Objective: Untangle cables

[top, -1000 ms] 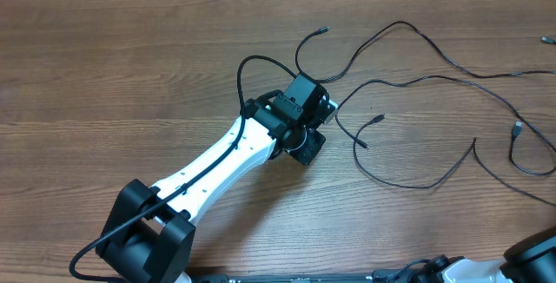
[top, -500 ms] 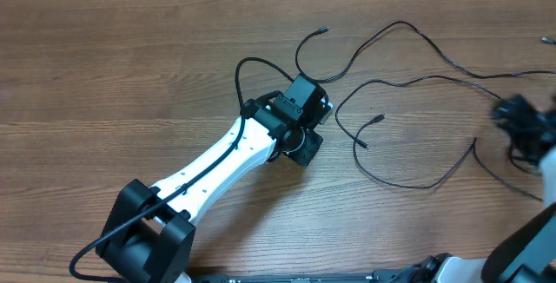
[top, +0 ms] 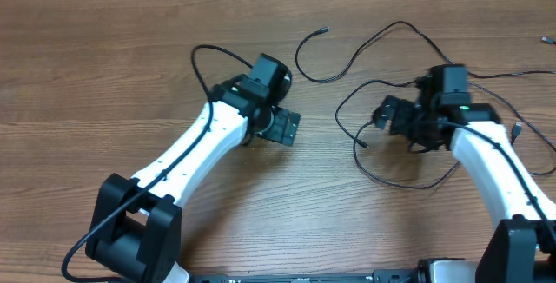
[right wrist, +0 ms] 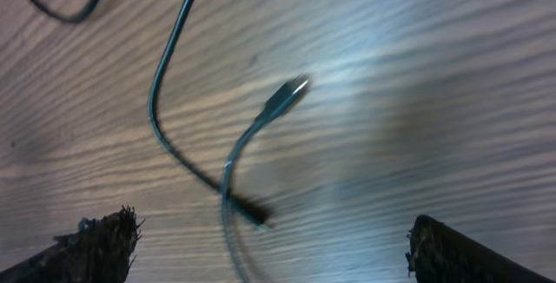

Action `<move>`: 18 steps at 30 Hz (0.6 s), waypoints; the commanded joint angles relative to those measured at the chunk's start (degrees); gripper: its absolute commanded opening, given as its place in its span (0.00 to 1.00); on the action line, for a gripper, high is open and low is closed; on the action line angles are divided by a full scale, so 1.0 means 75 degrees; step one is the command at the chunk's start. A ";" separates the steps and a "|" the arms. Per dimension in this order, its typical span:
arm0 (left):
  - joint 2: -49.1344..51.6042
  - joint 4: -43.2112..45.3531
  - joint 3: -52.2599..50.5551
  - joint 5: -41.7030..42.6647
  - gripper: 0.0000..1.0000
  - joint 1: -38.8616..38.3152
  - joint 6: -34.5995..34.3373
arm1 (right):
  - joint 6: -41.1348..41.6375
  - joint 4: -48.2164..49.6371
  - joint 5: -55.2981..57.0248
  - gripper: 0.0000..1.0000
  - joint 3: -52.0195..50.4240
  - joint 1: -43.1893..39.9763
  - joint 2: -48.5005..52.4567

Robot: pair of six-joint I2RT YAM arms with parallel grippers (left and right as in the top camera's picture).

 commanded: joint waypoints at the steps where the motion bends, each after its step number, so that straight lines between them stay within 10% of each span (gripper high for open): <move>1: 0.0035 -0.0003 -0.0044 -0.0338 1.00 0.0315 -0.0073 | 0.1463 0.0029 0.0434 1.00 -0.0256 0.0475 -0.0157; 18: 0.0035 0.0000 -0.0044 -0.0918 1.00 0.0743 -0.0073 | 0.1472 -0.0274 0.0487 1.00 -0.0699 0.1169 0.0373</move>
